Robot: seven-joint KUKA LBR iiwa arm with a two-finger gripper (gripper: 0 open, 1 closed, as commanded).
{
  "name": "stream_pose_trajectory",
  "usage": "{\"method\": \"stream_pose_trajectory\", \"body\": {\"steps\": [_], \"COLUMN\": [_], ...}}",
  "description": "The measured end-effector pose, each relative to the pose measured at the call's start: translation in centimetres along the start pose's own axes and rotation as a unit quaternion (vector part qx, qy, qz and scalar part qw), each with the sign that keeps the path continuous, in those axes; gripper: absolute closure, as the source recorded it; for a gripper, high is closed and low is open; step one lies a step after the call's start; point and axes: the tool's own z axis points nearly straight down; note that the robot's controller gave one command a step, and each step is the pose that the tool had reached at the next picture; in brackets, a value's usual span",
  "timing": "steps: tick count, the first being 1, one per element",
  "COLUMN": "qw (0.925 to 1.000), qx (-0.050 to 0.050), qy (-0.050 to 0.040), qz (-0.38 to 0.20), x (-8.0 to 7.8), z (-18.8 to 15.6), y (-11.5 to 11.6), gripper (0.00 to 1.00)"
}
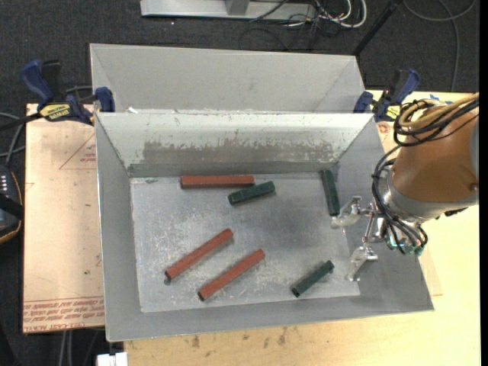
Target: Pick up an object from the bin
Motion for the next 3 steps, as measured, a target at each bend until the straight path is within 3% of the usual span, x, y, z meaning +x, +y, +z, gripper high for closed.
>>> {"method": "stream_pose_trajectory", "body": {"steps": [1, 2, 3], "qw": [1.0, 0.9994, 0.9871], "qx": [0.001, 0.002, 0.001], "qy": [-0.0034, -0.0075, -0.0044], "qz": [-0.001, -0.034, -0.16], "x": [-0.2, 0.0, 0.2], "z": [-0.3, 1.8, 7.0], "y": [0.0, 0.6, 1.1], "gripper": [0.0, 0.0, 0.0]}}
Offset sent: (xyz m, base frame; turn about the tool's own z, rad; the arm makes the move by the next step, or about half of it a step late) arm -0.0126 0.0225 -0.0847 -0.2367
